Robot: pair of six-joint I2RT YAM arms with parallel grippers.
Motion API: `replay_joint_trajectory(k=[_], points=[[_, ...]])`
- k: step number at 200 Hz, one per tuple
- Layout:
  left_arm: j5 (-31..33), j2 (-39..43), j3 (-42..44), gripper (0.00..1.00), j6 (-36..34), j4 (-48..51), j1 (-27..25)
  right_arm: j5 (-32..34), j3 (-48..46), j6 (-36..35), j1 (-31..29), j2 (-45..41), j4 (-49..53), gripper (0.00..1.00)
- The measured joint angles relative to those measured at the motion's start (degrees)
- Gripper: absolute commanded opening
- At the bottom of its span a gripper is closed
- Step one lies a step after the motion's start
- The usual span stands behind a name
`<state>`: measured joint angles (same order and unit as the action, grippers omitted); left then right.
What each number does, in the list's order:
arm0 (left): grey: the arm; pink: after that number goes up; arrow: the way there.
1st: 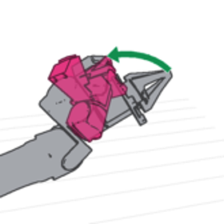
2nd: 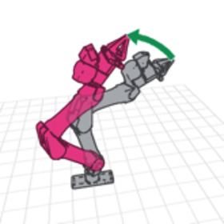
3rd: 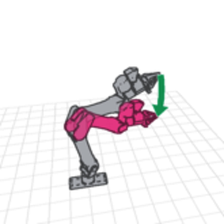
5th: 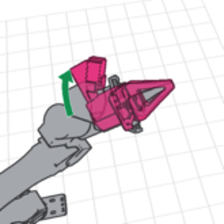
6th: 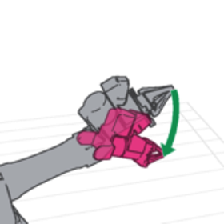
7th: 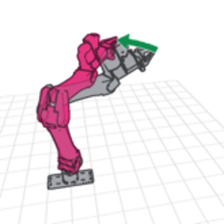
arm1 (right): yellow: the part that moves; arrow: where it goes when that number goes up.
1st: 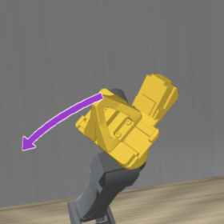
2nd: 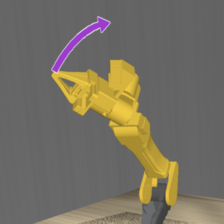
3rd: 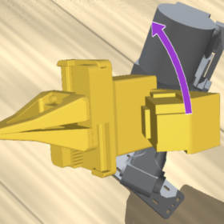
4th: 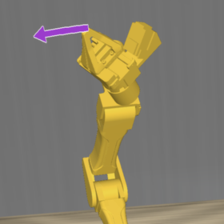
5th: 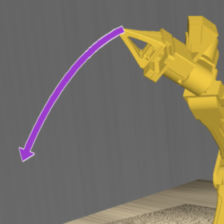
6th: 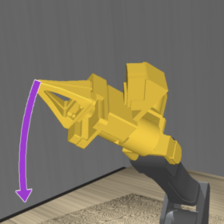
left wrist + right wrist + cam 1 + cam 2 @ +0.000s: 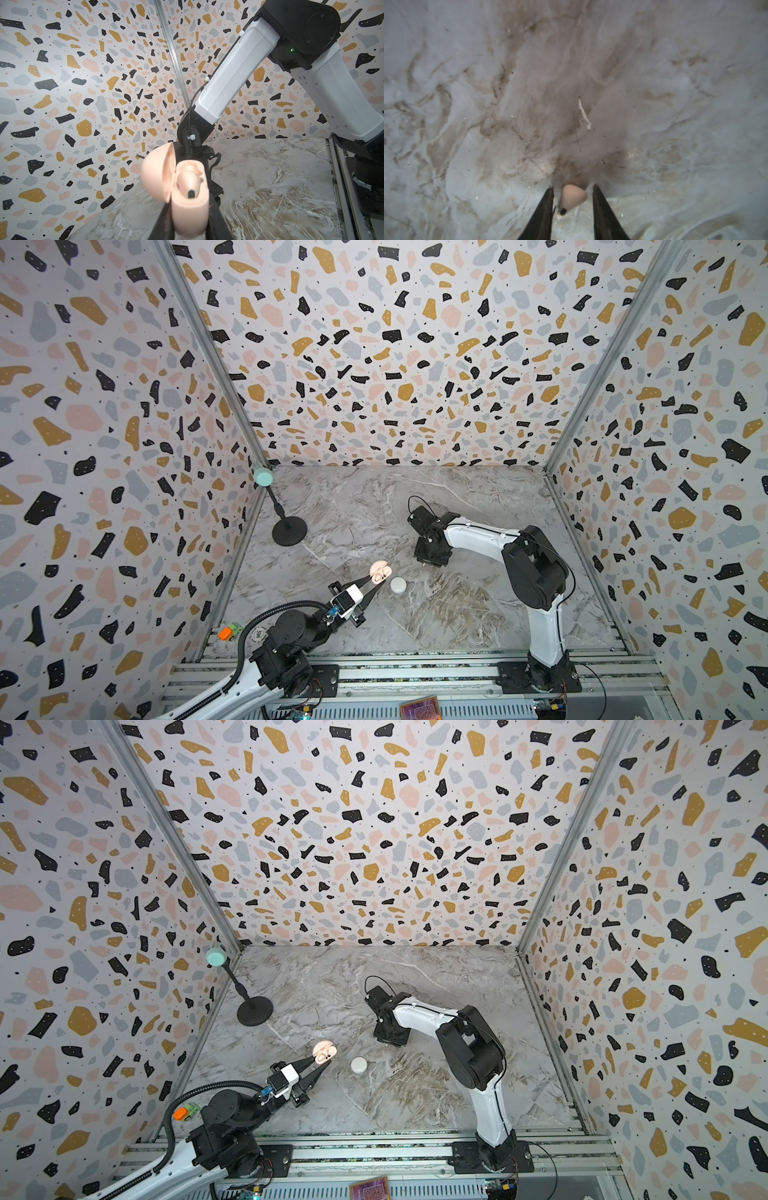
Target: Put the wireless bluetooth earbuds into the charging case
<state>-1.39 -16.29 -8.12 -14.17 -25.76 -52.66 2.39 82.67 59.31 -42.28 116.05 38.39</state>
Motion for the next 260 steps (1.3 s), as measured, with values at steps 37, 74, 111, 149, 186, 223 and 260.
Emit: replay_joint_trajectory(k=[37, 74, 111, 149, 186, 223, 260], points=[[0.0, 0.0, 0.0, 0.00, 0.0, 0.0, 0.0, 0.0, 0.0, 0.0, 0.0, 0.0, 0.0, 0.29], [0.0, 0.0, 0.0, 0.00, 0.0, 0.0, 0.0, 0.0, 0.0, -0.2, -0.1, 0.0, 0.0, 0.26], [0.0, 0.0, 0.0, 0.00, 0.0, 0.0, 0.0, 0.0, -0.2, -0.3, -0.1, 0.0, -0.3, 0.24], [0.0, 0.0, 0.0, 0.00, 0.0, 0.0, 0.0, 0.0, -0.6, -0.4, -0.2, -0.1, -0.9, 0.20], [0.0, -0.1, 0.0, 0.00, 0.0, 0.0, 0.0, 0.2, -1.0, -0.8, -0.2, -0.3, -1.2, 0.18], [0.1, -0.1, 0.0, 0.00, 0.0, 0.0, 0.0, 0.7, -3.6, -1.6, -0.5, -1.9, -4.0, 0.13], [0.1, -0.1, 0.0, 0.00, 0.0, 0.0, 0.0, -0.3, -9.2, -3.1, -0.6, -5.4, -9.3, 0.12]])
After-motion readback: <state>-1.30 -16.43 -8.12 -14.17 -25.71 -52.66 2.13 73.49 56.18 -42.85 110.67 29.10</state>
